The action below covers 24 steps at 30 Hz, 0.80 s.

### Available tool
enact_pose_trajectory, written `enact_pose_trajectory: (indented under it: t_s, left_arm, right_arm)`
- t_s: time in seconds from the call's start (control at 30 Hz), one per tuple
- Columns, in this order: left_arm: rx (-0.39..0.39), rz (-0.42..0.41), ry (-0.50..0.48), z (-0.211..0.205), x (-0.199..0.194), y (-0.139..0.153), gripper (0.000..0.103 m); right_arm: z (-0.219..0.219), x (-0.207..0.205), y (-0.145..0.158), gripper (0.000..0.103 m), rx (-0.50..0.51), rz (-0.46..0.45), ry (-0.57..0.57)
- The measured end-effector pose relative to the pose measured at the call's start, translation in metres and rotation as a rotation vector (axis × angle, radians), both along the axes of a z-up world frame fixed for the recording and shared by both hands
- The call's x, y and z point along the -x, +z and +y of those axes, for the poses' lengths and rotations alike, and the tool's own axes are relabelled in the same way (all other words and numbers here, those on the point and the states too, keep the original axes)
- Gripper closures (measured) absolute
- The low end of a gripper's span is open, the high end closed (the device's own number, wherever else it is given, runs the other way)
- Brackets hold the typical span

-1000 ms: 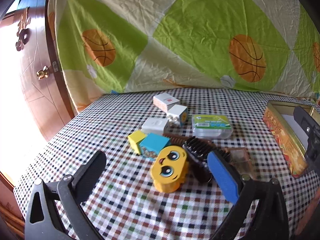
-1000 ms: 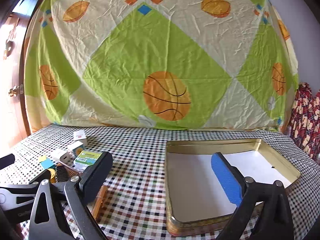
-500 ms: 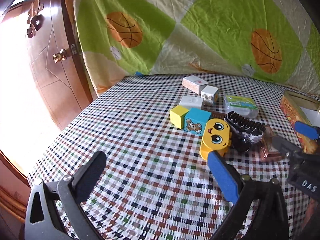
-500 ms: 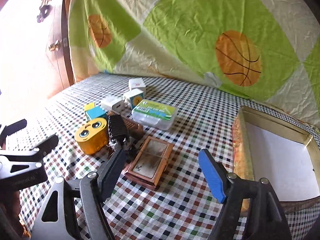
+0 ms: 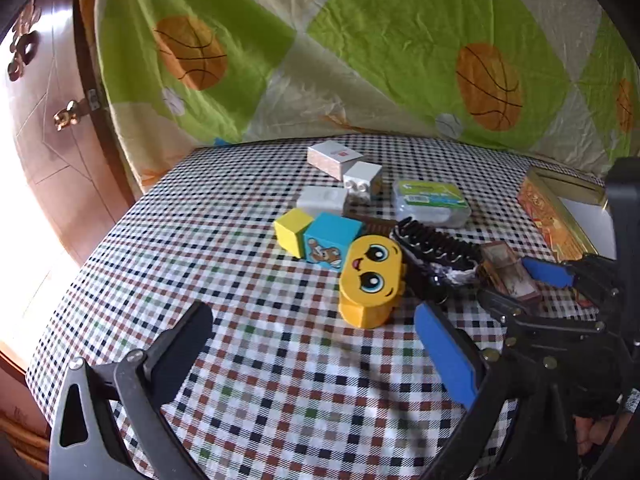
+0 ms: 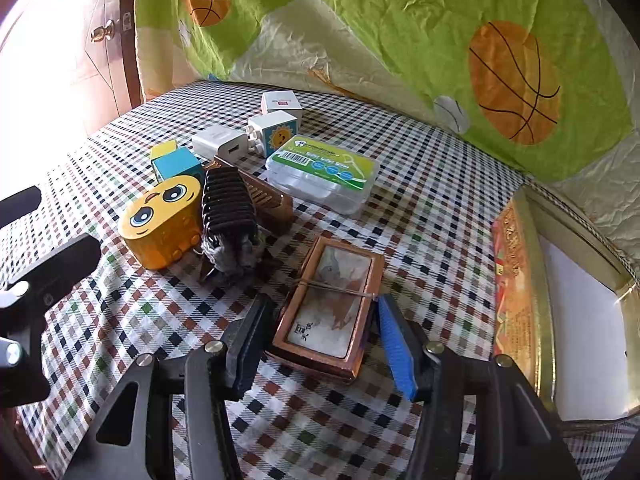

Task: Organize rigid objects
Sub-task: 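Grasp the brown framed picture with the right tool while the left tool grasps the yellow face block, then carry both held items into the gold tin tray and open both tools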

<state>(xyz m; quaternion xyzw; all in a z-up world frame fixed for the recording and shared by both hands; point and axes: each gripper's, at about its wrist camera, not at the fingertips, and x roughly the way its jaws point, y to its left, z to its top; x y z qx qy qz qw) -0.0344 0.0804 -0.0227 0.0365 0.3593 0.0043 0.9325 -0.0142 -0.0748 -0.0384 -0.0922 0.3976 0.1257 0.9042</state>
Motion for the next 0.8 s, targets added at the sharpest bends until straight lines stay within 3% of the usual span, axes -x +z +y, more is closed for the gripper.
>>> enact_pose_trajectory:
  t_s: [0.03,0.1,0.17,0.3,0.33,0.5,0.7,0.8]
  left_arm:
    - [-0.006,0.008,-0.009,-0.004,-0.004,-0.002,0.001]
    - [-0.008,0.037,-0.027,-0.010,-0.014,-0.007,0.008]
    - [-0.003,0.084,-0.038,-0.016,-0.026,-0.013,0.022]
    - [0.018,0.137,-0.055,-0.022,-0.043,-0.023,0.045]
    - [0.038,0.148,-0.068,-0.024,-0.047,-0.026,0.057]
    - [0.049,0.128,-0.072,-0.027,-0.045,-0.028,0.060]
    - [0.096,0.024,-0.039,-0.012,-0.023,-0.008,0.060]
    - [0.104,-0.023,-0.015,-0.008,-0.010,0.005,0.060]
  right_arm:
    - [-0.008,0.003,0.004,0.056,-0.036,-0.016,-0.008]
    - [-0.026,0.009,0.011,0.056,-0.136,-0.038,-0.021]
    - [-0.039,0.010,0.014,0.056,-0.230,-0.061,-0.026]
    - [-0.048,0.003,0.012,0.056,-0.307,-0.029,-0.024]
    - [-0.047,0.000,0.012,0.056,-0.312,-0.032,-0.024]
    - [-0.049,0.011,0.017,0.056,-0.314,-0.086,-0.011]
    - [-0.052,0.023,0.029,0.056,-0.284,-0.210,-0.018]
    - [-0.061,0.028,0.039,0.056,-0.334,-0.252,-0.014]
